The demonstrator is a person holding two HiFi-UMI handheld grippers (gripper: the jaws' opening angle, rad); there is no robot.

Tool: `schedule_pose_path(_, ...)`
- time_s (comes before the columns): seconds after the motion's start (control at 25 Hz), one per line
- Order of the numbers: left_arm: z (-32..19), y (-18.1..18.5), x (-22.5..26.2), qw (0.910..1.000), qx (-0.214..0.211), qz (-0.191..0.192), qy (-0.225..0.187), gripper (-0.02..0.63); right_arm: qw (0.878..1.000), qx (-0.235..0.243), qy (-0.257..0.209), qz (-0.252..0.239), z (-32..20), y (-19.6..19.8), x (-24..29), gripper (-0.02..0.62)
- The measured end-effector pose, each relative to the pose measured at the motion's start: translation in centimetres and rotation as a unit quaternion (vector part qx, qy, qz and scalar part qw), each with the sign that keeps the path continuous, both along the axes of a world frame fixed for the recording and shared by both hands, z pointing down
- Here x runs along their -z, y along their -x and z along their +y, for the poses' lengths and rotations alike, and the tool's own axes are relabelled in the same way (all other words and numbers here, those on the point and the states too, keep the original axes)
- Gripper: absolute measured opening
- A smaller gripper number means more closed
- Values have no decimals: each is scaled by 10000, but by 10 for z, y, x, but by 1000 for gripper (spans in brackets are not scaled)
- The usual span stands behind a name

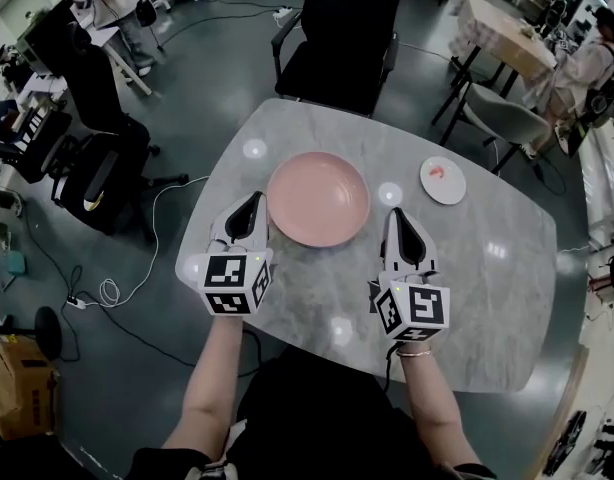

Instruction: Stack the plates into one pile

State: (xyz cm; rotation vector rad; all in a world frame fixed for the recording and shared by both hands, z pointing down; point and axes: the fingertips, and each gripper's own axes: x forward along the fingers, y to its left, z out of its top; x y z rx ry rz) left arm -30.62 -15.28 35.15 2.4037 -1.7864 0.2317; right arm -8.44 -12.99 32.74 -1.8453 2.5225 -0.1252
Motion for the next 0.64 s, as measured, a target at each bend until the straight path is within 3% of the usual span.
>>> schedule_pose_path(0.64,7,-4,8,10000,-18,-45,-78,7,9999,131,-30,-11,5,1,3,5)
